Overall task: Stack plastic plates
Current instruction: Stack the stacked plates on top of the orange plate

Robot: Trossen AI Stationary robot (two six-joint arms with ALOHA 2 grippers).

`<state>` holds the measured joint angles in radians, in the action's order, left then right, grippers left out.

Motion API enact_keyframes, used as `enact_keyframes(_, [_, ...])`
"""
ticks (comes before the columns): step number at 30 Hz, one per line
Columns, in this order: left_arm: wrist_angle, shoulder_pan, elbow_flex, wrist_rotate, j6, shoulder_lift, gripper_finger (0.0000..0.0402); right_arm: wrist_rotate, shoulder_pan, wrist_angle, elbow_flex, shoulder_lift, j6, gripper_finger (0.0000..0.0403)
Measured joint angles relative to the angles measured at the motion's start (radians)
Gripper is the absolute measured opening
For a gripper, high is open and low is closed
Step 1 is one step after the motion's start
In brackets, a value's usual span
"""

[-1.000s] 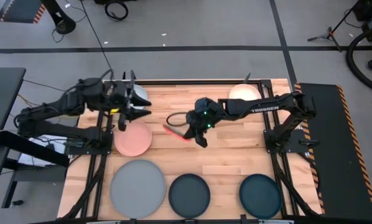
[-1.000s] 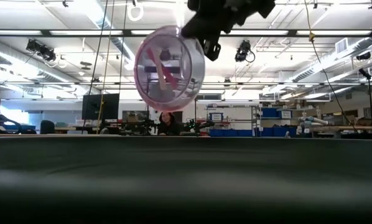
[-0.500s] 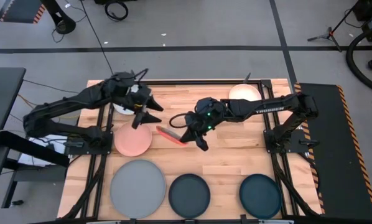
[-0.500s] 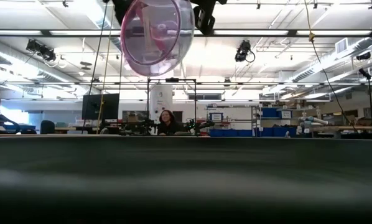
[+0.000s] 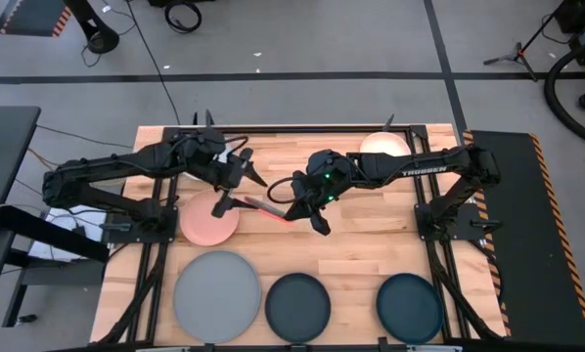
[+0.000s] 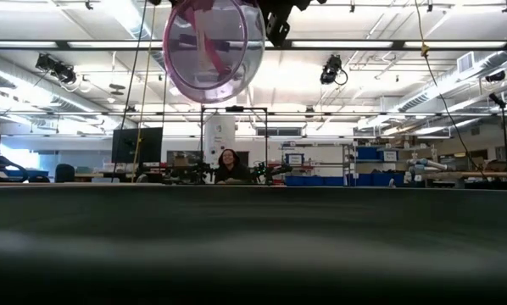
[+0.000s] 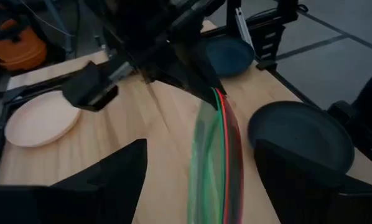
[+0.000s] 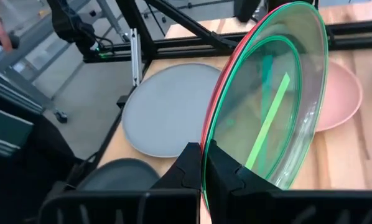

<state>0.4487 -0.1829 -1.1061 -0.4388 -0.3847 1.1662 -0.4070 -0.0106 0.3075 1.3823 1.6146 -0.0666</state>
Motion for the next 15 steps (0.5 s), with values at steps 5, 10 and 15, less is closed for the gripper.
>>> enact_keyframes(5, [0.007,0.037,0.000,0.000,0.005,0.029,0.0298,0.013,-0.003,-0.031,0.000,0.001,0.060,0.0009])
enact_keyframes(10, [0.027,0.068,-0.001,0.036,-0.001,0.042,0.0297,0.013,-0.003,-0.053,0.000,0.001,0.087,0.0009])
enact_keyframes(15, [0.077,0.108,0.000,0.131,-0.106,0.040,0.0279,0.012,-0.003,-0.053,0.000,0.001,0.087,0.0009])
